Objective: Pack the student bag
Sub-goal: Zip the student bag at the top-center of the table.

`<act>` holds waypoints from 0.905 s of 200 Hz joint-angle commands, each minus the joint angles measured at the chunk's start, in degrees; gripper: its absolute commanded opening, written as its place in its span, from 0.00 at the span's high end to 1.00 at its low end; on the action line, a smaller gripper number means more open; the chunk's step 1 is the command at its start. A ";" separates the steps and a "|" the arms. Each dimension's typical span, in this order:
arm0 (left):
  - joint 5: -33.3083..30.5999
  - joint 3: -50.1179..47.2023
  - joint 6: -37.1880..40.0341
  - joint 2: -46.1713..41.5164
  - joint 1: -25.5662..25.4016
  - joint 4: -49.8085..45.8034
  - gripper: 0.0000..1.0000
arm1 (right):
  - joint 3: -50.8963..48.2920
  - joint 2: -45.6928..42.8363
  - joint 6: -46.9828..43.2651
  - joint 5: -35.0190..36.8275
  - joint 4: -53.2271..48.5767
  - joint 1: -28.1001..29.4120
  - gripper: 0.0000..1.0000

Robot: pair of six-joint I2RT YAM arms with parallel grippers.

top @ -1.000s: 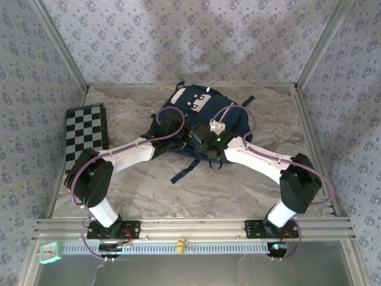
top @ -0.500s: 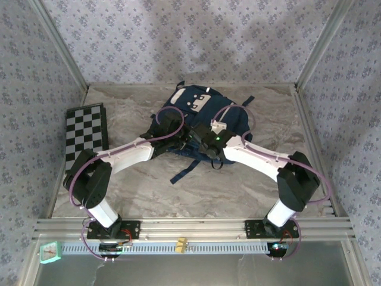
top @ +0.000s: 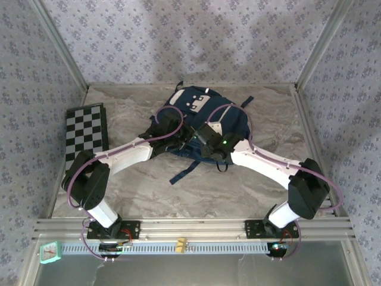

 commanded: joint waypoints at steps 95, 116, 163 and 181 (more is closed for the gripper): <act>-0.62 3.76 0.91 -3.21 0.51 1.76 1.00 | -1.82 2.39 2.59 -3.58 4.88 -1.57 0.64; -0.73 3.66 0.99 -3.25 0.44 1.85 1.00 | -1.52 3.56 2.24 -3.66 6.06 -2.15 0.69; -0.52 3.75 1.22 -3.19 0.45 1.68 1.00 | -0.34 4.89 -0.83 -3.34 9.91 -2.04 0.70; -0.50 3.84 1.20 -3.18 0.44 1.68 1.00 | 0.47 5.40 -1.36 -1.98 9.31 -2.16 0.76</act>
